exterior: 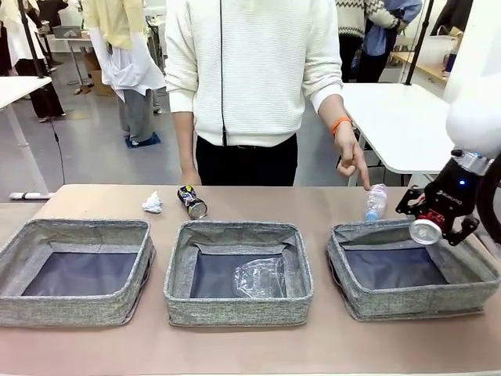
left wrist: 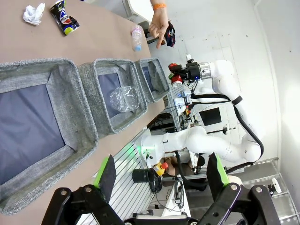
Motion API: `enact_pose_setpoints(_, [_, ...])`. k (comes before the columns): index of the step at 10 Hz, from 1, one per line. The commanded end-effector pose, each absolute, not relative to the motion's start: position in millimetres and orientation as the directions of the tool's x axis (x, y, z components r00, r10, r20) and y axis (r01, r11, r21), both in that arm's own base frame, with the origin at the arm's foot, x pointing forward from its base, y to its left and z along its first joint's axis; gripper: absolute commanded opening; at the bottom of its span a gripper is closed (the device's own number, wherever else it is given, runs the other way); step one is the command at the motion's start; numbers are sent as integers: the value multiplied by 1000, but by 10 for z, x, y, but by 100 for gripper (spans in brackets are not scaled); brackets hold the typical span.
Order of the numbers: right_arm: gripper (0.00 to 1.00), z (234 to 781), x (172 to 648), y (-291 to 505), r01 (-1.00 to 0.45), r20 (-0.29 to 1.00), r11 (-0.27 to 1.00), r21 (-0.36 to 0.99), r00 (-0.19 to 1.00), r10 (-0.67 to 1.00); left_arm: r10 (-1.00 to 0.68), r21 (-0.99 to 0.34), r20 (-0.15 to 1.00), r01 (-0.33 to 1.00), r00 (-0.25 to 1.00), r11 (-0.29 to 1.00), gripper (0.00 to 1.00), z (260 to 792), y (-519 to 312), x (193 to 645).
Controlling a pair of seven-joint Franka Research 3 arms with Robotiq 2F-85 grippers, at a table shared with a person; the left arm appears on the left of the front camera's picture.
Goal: Sort the waste into the appropriate baskets.
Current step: Place the picked waste into the Fabric basket indicated by the person.
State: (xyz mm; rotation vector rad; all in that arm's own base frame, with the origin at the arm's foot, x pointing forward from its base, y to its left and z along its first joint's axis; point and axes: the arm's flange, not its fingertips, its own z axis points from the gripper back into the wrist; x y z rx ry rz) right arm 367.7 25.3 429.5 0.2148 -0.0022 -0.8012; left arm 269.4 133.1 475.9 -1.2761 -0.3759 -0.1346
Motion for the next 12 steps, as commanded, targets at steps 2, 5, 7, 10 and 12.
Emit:
enact_pose_setpoints(2, [57, 4265, 3595, 313, 717, -72, 662, 216, 688, -722, 110, -904, 367, 326, 924, 277, 100, 4776, 1325, 2687])
enact_pose_setpoints(5, [100, 4272, 3587, 327, 723, -74, 655, 217, 682, -728, 110, -904, 367, 326, 924, 277, 100, 4776, 1325, 2687])
enact_pose_setpoints(7, [81, 4316, 3593, 326, 722, -64, 652, 233, 680, -730, 110, -904, 367, 326, 924, 277, 100, 4776, 1325, 2687])
enact_pose_setpoints(10, [100, 4323, 3618, 342, 720, -66, 654, 235, 683, -728, 110, -904, 367, 326, 924, 277, 100, 4776, 1325, 2687])
enact_pose_setpoints(12, [100, 4338, 3616, 356, 710, -72, 654, 261, 690, -721, 110, -904, 367, 326, 924, 277, 100, 4776, 1325, 2687])
